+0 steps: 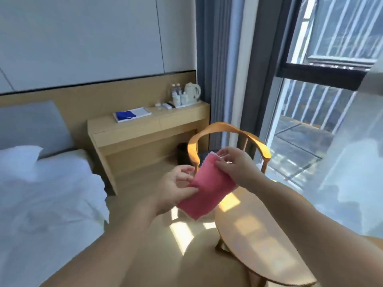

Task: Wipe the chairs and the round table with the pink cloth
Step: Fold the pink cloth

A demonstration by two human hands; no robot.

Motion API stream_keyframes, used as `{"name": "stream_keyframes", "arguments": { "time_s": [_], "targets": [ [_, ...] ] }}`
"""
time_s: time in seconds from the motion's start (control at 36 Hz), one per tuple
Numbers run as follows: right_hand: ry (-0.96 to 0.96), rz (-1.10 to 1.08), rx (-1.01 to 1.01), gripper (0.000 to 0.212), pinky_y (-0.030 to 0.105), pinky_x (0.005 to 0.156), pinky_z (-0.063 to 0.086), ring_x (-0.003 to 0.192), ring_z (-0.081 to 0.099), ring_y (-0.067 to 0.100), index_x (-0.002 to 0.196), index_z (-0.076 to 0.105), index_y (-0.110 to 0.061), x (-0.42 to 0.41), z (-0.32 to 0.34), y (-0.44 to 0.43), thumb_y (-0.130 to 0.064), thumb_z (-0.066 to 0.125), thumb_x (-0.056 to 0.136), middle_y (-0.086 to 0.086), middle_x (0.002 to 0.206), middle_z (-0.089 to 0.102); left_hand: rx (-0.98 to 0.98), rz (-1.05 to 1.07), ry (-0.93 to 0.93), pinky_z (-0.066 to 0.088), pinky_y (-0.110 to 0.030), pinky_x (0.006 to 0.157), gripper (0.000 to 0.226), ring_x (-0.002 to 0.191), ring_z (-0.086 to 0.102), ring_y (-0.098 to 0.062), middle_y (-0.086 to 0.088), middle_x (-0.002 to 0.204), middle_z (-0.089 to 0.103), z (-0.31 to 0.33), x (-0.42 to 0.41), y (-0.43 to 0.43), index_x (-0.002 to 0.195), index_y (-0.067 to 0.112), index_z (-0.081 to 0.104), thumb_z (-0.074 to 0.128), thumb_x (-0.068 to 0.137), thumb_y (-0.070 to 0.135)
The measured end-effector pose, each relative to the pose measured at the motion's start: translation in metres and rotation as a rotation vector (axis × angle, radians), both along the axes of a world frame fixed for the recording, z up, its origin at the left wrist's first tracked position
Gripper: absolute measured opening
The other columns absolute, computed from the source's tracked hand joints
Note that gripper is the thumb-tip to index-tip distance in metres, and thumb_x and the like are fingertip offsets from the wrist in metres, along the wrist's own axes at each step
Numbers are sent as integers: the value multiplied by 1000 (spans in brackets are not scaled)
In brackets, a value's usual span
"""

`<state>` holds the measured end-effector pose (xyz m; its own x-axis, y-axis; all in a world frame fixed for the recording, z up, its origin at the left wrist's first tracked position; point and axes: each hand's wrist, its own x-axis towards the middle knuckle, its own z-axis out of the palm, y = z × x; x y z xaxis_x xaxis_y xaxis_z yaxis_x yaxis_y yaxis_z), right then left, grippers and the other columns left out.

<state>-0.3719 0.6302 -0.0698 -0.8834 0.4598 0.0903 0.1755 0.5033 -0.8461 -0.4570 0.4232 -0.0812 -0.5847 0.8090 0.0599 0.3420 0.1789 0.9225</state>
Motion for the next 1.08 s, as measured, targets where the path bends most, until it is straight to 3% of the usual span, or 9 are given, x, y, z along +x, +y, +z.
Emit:
{"name": "stream_keyframes", "arguments": {
  "time_s": [0.11,0.19,0.31,0.42,0.53,0.64,0.72,0.92,1.08],
  "targets": [
    [-126,148,33,23,20,61,50,88,60,3,105,57,-36,-74,-9,-4,-46,66,87,-16,101,61,94,63,-14,37,-41,107,10,135,29,-6,30,141,31,-4,-38,-5,87,12,77,72,80,9],
    [-179,227,-2,38,31,71,59,86,66,11,124,58,-21,-123,-23,0,-42,59,93,-7,105,62,93,127,32,31,-27,107,12,133,29,6,30,139,39,-6,-71,5,91,12,77,73,80,11],
    [-379,308,-428,62,43,79,60,91,69,26,144,39,-18,-166,-34,13,-58,38,97,14,128,55,146,323,29,41,-12,92,15,115,51,5,16,120,63,-6,-114,24,93,11,75,72,79,10],
    [-383,551,-735,62,45,86,57,106,66,33,131,51,-18,-206,-42,22,-65,42,92,17,126,59,170,477,84,45,-7,76,18,94,63,0,12,97,72,-6,-155,35,93,23,76,73,79,13],
    [-208,635,-634,66,39,87,58,104,66,24,135,51,-20,-256,-41,31,-42,77,78,8,121,61,121,568,179,50,-15,74,25,84,64,-4,10,89,71,-3,-202,41,89,46,71,70,84,21],
    [-182,587,-315,29,39,86,57,89,70,13,105,68,-20,-311,-42,39,-20,78,78,-1,97,73,81,560,143,57,-27,72,33,81,65,-8,10,89,70,-5,-249,40,92,51,68,69,84,19],
    [-174,530,-270,15,39,86,55,87,70,14,93,73,-20,-356,-47,44,-20,78,79,-2,89,75,66,534,100,57,-28,69,43,83,65,-8,12,90,69,-10,-286,37,95,55,65,69,84,13],
    [-114,426,-441,28,45,82,59,95,70,21,111,59,-17,-469,-58,39,-16,72,86,5,110,67,91,549,-10,57,-24,65,47,93,67,-7,8,104,66,-38,-401,25,122,34,54,69,83,11],
    [-73,260,-377,48,38,65,62,83,71,19,120,44,-25,-575,-59,12,-20,75,84,1,105,63,109,644,-45,53,-16,63,45,90,65,2,11,111,62,-55,-520,7,96,40,43,77,77,17]
  ]
}}
